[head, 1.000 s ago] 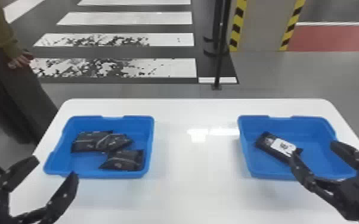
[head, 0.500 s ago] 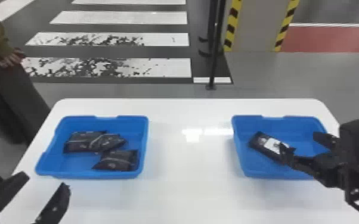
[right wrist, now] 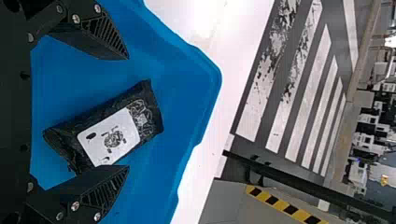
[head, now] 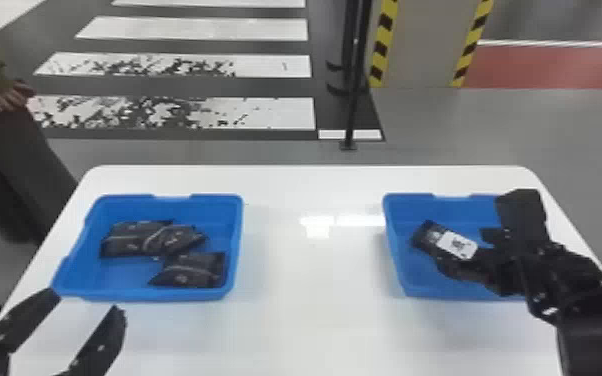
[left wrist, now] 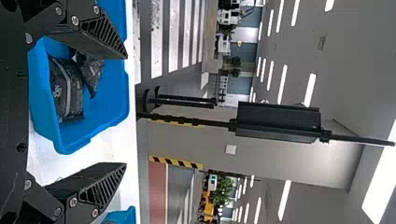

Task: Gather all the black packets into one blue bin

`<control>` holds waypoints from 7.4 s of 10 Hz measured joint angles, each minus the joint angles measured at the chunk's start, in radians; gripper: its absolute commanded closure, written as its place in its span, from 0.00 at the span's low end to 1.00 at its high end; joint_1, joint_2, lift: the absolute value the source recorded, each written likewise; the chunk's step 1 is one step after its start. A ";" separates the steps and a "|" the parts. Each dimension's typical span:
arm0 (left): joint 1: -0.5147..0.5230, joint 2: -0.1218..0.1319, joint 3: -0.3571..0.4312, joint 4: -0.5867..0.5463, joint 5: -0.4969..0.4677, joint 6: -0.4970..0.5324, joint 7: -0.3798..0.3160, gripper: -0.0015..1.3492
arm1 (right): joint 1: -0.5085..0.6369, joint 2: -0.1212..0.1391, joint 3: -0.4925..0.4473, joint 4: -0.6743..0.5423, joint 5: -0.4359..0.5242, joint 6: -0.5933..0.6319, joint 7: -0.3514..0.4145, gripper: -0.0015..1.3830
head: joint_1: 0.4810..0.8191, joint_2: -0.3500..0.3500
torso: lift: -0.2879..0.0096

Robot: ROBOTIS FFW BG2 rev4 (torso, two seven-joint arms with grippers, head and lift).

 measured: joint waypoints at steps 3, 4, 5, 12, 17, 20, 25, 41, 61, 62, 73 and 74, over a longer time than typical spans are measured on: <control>-0.030 0.009 -0.024 0.026 0.011 0.007 0.000 0.17 | -0.103 -0.037 0.055 0.173 0.001 0.009 -0.007 0.15 | 0.63 0.45 | 0.60; -0.039 0.014 -0.037 0.039 0.020 0.007 0.000 0.17 | -0.137 -0.045 0.061 0.225 0.003 0.009 -0.013 0.15 | 0.63 0.43 | 0.60; -0.047 0.017 -0.047 0.053 0.030 0.007 -0.001 0.18 | -0.166 -0.050 0.062 0.270 0.006 0.010 -0.019 0.15 | 0.63 0.42 | 0.60; -0.083 0.028 -0.081 0.096 0.059 0.004 -0.006 0.18 | -0.257 -0.049 0.007 0.437 0.020 -0.027 -0.049 0.92 | 0.63 0.31 | 0.60; -0.118 0.060 -0.121 0.099 0.111 0.032 -0.026 0.18 | -0.074 -0.029 -0.041 0.079 0.050 -0.029 -0.048 0.92 | 0.63 0.29 | 0.60; -0.185 0.102 -0.181 0.100 0.205 0.156 -0.067 0.18 | 0.084 -0.024 0.030 -0.245 0.030 -0.006 -0.040 0.92 | 0.63 0.35 | 0.60; -0.443 0.166 -0.354 0.216 0.469 0.342 -0.122 0.18 | 0.176 -0.028 0.216 -0.431 -0.054 -0.005 -0.028 0.92 | 0.63 0.44 | 0.60; -0.718 0.172 -0.503 0.460 0.326 0.040 -0.087 0.89 | 0.293 -0.023 0.283 -0.602 -0.176 -0.083 -0.009 0.08 | 0.63 0.57 | 0.60; 0.069 -0.015 0.082 0.078 0.015 -0.131 -0.026 0.18 | 0.907 0.192 -0.414 -0.311 -0.440 -0.980 -0.056 0.16 | 0.63 0.40 | 0.60; 0.095 -0.023 0.071 0.077 0.016 -0.139 -0.025 0.18 | 0.915 0.192 -0.414 -0.310 -0.443 -0.991 -0.058 0.16 | 0.63 0.38 | 0.60; 0.107 -0.023 0.051 0.067 0.012 -0.141 -0.008 0.18 | 0.924 0.192 -0.414 -0.300 -0.466 -1.016 -0.074 0.17 | 0.63 0.34 | 0.60; 0.103 -0.023 0.050 0.068 0.012 -0.140 -0.008 0.18 | 0.924 0.192 -0.414 -0.300 -0.467 -1.016 -0.074 0.17 | 0.63 0.34 | 0.60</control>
